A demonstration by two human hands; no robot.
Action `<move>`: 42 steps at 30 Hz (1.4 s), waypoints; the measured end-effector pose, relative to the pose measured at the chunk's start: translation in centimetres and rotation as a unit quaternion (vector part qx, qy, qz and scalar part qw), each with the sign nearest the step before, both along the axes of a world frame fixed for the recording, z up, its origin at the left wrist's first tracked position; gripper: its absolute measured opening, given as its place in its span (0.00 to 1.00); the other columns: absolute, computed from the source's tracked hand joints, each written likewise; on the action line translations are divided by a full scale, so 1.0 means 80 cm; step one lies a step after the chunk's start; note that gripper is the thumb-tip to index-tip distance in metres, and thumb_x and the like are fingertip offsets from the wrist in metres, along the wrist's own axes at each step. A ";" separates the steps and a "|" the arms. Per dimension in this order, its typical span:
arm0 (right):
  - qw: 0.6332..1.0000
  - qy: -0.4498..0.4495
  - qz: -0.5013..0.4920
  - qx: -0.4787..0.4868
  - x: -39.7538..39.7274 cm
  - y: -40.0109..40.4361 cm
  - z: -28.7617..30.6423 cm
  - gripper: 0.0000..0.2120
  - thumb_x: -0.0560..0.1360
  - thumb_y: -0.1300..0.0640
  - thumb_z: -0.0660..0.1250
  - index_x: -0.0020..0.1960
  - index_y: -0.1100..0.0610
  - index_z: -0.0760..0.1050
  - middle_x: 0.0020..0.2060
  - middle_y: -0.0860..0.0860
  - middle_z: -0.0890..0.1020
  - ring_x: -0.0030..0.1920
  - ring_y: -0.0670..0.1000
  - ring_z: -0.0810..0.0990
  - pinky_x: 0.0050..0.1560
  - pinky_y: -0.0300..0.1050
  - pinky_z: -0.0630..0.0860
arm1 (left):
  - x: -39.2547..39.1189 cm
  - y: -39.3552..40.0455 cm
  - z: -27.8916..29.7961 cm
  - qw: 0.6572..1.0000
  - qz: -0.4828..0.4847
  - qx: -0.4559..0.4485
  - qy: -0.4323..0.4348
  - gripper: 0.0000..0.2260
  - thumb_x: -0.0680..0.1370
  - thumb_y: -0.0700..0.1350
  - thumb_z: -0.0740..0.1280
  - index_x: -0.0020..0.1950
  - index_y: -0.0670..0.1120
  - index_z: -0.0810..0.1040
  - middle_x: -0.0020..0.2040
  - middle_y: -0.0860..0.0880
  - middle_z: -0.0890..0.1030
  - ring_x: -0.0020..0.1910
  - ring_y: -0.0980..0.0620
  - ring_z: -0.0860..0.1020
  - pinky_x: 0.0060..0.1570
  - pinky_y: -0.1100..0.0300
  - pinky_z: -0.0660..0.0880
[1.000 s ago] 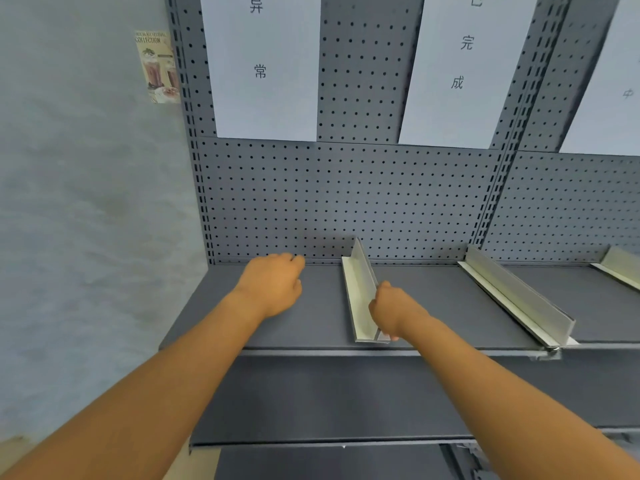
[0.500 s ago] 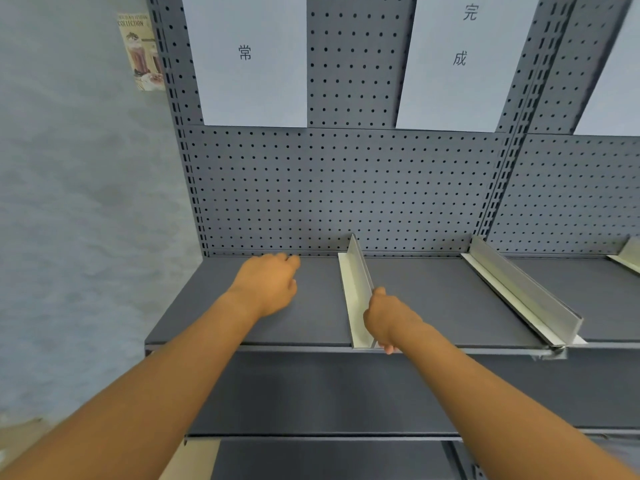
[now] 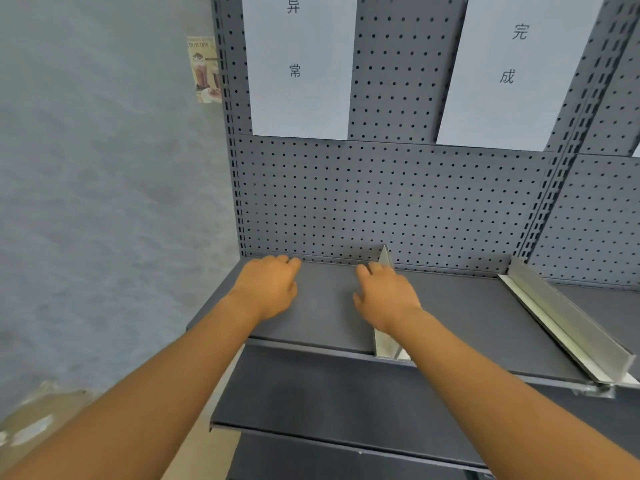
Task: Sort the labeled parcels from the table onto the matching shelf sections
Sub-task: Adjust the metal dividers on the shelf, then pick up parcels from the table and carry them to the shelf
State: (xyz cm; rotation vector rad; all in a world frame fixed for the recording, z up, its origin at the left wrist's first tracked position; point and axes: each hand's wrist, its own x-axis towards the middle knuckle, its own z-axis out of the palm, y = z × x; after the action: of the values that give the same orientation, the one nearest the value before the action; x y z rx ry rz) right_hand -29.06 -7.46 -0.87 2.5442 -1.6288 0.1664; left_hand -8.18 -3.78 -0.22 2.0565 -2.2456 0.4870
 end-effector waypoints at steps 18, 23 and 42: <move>0.934 0.019 0.347 -0.077 0.414 0.134 0.053 0.21 0.81 0.57 0.57 0.74 0.56 0.63 0.65 0.55 0.73 0.65 0.58 0.70 0.62 0.51 0.67 | 0.349 0.266 0.043 0.960 0.274 -0.029 -0.055 0.16 0.83 0.47 0.55 0.69 0.45 0.69 0.61 0.44 0.77 0.56 0.43 0.77 0.50 0.52 0.72; 0.908 -0.008 0.413 -0.075 0.549 0.208 0.051 0.21 0.81 0.55 0.57 0.74 0.55 0.63 0.65 0.54 0.73 0.65 0.56 0.70 0.63 0.49 0.66 | 0.452 0.363 0.045 0.939 0.335 -0.037 -0.065 0.15 0.83 0.47 0.56 0.67 0.45 0.69 0.58 0.44 0.77 0.54 0.43 0.77 0.45 0.53 0.68; 0.731 -0.042 0.680 -0.045 1.021 0.535 0.039 0.14 0.78 0.55 0.61 0.63 0.56 0.69 0.60 0.53 0.74 0.63 0.57 0.71 0.54 0.47 0.67 | 0.749 0.752 0.034 0.781 0.622 -0.049 -0.030 0.12 0.80 0.45 0.60 0.63 0.48 0.73 0.55 0.48 0.79 0.51 0.47 0.78 0.47 0.55 0.75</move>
State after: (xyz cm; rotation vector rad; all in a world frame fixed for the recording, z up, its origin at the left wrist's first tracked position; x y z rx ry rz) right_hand 52.63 35.34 2.29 3.0204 0.5533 0.4307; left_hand 51.71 56.36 2.52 3.1707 -0.4805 0.6455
